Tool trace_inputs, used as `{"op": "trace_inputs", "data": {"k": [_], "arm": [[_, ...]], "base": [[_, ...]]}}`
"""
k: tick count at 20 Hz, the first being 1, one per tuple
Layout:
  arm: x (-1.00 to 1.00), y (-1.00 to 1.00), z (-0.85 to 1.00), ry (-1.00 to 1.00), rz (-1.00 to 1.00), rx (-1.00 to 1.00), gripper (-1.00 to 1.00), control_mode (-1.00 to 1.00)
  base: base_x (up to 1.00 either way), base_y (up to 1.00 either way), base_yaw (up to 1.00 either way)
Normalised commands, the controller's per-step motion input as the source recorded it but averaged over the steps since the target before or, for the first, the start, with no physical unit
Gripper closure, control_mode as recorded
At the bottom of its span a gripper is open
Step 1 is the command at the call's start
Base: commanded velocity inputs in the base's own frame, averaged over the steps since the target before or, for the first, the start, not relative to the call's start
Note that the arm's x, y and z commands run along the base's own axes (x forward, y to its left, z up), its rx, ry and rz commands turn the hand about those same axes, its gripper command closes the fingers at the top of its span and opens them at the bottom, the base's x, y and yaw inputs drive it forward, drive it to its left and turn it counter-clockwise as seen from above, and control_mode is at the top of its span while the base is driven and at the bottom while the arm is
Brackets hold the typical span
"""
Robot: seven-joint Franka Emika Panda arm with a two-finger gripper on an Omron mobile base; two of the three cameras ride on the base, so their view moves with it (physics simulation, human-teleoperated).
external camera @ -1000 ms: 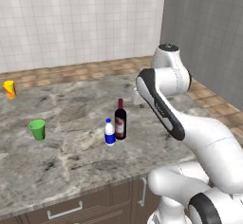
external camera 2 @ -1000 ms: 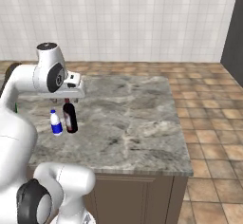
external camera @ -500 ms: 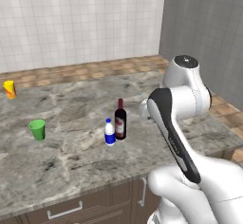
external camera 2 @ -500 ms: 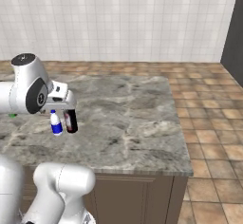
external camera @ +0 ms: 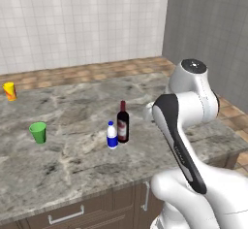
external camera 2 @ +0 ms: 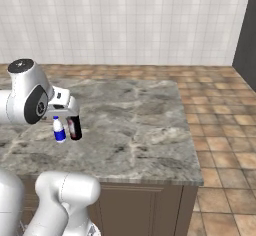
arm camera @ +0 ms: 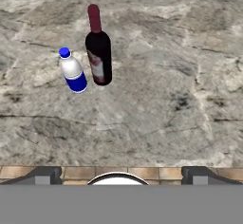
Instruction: Place the drinks on the dining counter in a tight cluster.
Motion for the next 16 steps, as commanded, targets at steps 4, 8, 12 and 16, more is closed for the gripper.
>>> {"op": "trace_inputs", "data": {"k": [4,8,12,16], "arm": [[-0.03,0.0,0.0,0.0,0.0,0.0,-1.0,1.0],[0.0,0.0,0.0,0.0,0.0,0.0,-1.0,1.0],[0.0,0.0,0.0,0.0,0.0,0.0,-1.0,1.0],[0.0,0.0,0.0,0.0,0.0,0.0,-1.0,1.0]], "base": [[-0.14,-0.04,-0.04],[-0.96,-0.31,-0.27],[-0.89,-0.14,-0.38],[-0.4,0.03,-0.69]]}}
